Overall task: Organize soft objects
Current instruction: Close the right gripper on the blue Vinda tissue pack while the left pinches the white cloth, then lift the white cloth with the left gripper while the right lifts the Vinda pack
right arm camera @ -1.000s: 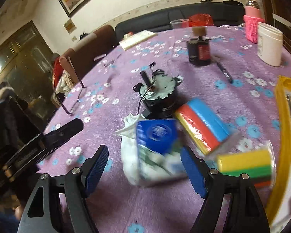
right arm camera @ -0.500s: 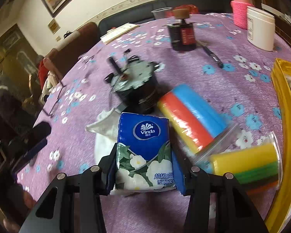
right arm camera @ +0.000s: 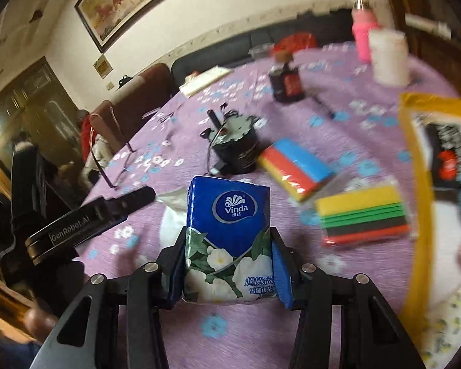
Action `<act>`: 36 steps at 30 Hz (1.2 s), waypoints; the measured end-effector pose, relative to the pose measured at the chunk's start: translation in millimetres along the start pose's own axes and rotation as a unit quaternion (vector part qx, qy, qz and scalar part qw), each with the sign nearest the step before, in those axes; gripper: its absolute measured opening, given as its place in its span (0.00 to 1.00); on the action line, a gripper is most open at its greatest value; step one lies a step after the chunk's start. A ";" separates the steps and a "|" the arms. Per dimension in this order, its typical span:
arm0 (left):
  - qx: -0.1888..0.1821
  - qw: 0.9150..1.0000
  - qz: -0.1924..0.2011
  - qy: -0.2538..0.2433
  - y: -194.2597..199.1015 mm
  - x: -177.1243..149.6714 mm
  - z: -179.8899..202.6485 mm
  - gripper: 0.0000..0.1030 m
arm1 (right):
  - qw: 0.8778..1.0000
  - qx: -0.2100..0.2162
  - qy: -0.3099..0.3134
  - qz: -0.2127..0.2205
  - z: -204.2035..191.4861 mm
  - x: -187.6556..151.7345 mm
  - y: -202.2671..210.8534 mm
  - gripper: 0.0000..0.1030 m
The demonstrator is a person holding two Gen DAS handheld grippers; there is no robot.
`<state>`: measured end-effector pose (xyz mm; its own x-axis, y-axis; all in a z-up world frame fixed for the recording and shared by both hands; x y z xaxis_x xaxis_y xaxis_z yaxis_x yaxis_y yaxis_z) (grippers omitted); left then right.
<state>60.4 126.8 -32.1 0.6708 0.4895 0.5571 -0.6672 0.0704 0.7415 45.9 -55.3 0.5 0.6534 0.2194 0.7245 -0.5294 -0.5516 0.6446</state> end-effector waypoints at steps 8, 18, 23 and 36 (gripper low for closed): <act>0.032 0.995 -0.041 -0.079 -17.0 -30.6 23.6 0.76 | 1.000 -0.012 -0.015 -0.005 15.8 -11.8 -7.1 0.50; 0.031 0.992 -0.006 -0.124 -12.1 -38.6 35.9 0.19 | 1.000 -0.007 -0.021 -0.001 18.3 -13.5 -6.7 0.51; 0.012 0.991 0.021 -0.135 -1.3 -37.1 45.2 0.18 | 1.000 -0.012 -0.021 0.007 17.7 -13.8 -2.7 0.51; -0.063 0.989 0.059 -0.122 19.9 -30.5 52.2 0.18 | 0.999 -0.015 -0.024 0.017 19.4 -13.1 1.1 0.50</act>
<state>43.6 67.9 -14.8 0.6338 0.2775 0.7220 -0.7702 0.1408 0.6220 47.2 -74.4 -13.0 0.6598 0.1608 0.7340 -0.5672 -0.5341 0.6269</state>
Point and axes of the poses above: each gripper's, at about its wrist camera, not at the fingertips, and y roughly against the way its jaws point, z to its right, x to its top, the point moved 5 cm from there along -y, roughly the way its jaws point, and after that the axes turned 8 degrees about y, right-handed, at the moved point
